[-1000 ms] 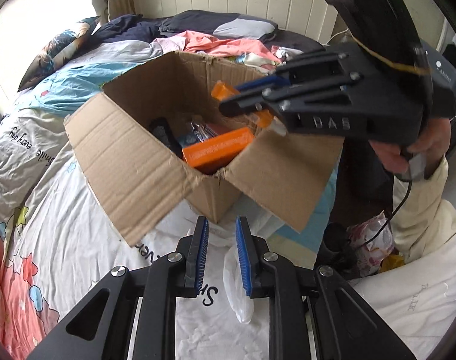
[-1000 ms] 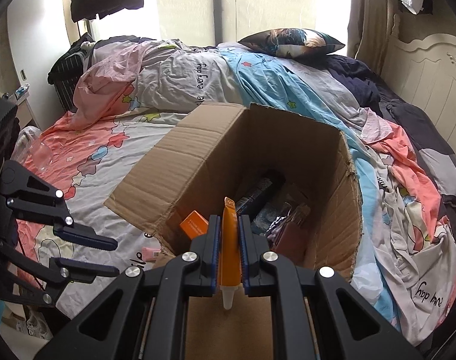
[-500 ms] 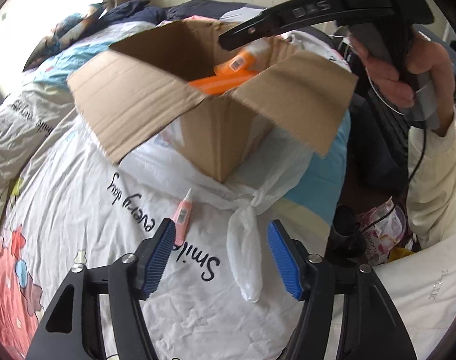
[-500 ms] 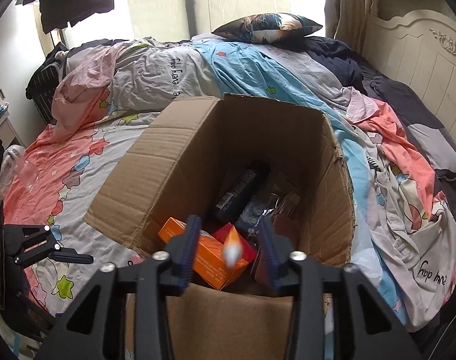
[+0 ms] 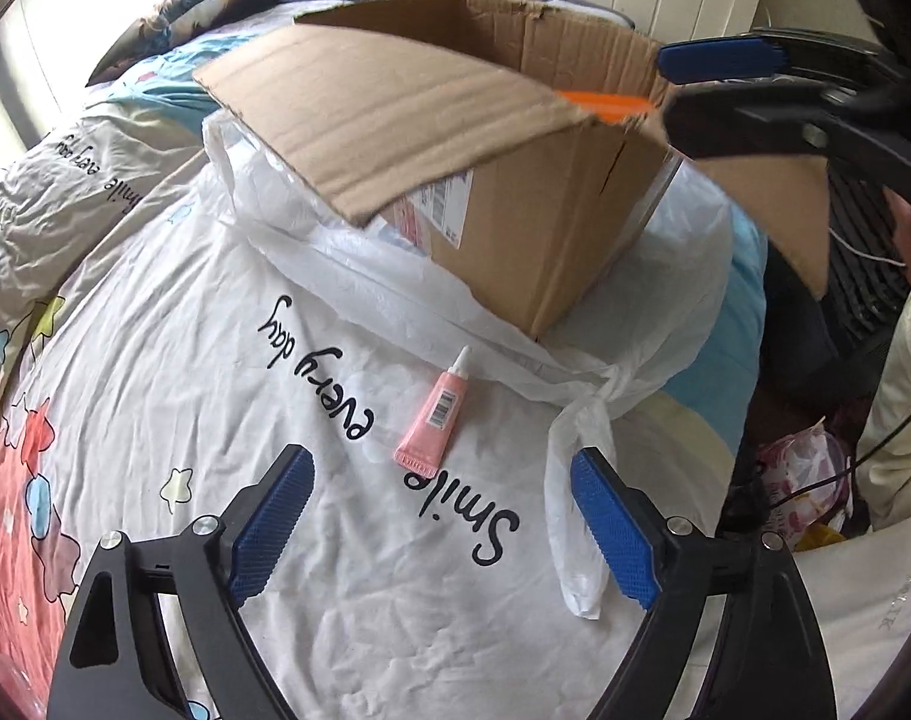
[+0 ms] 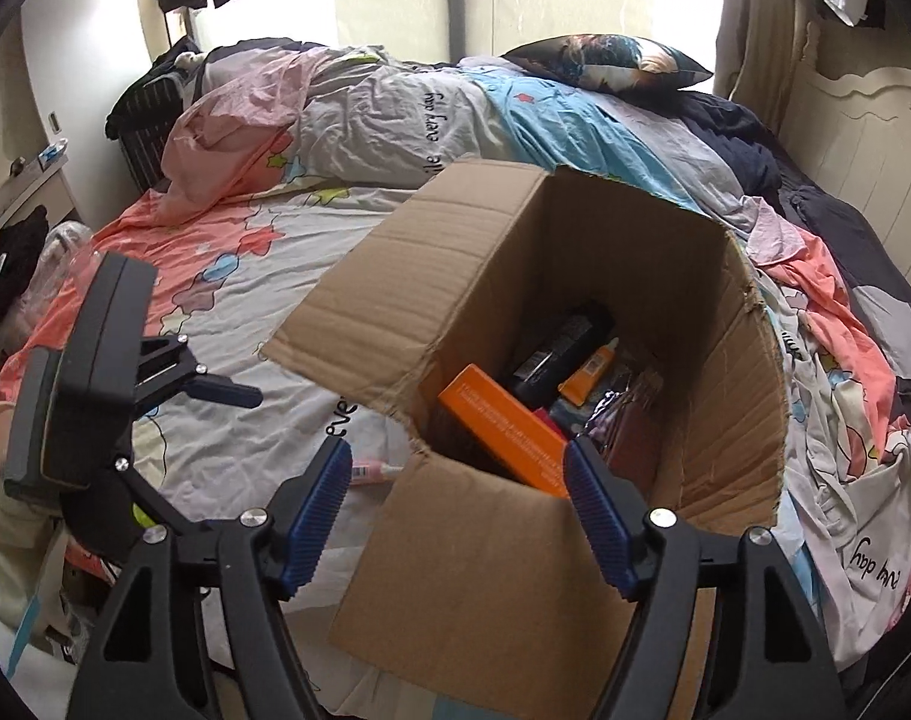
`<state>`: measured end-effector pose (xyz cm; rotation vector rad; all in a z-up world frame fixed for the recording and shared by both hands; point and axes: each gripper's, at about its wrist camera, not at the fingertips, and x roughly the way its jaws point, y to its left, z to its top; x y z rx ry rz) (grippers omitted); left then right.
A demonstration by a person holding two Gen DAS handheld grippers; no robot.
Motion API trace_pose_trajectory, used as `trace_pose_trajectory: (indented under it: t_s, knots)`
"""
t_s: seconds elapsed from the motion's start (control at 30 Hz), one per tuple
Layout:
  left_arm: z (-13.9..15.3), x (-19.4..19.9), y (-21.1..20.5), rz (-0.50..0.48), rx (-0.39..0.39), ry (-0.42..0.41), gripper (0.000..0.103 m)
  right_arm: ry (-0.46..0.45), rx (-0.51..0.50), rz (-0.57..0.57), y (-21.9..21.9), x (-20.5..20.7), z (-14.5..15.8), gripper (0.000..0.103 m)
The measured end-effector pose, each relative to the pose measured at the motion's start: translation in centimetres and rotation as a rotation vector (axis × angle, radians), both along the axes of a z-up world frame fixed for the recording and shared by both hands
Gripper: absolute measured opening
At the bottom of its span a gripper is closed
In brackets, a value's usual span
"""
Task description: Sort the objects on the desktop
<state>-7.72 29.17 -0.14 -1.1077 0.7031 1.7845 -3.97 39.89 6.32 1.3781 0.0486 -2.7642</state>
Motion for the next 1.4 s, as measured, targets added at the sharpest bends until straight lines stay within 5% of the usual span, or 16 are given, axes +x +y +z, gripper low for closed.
trace_pose_trajectory:
  t_s: [0.4, 0.87, 1.4]
  knots:
    - [-1.1, 0.0, 0.1, -0.026, 0.003, 0.004, 0.090, 0.008, 0.076, 0.069, -3.6, 1.7, -0.5, 0.070]
    - [-1.3, 0.4, -0.9, -0.035, -0.003, -0.001, 0.090, -0.064, 0.032, 0.147, -6.5, 2.0, -3.4, 0.070]
    - [-5.0, 0.3, 2.1, -0.142, -0.063, -0.023, 0.090, -0.121, -0.093, -0.001, -3.0, 4.3, -9.4, 0.070]
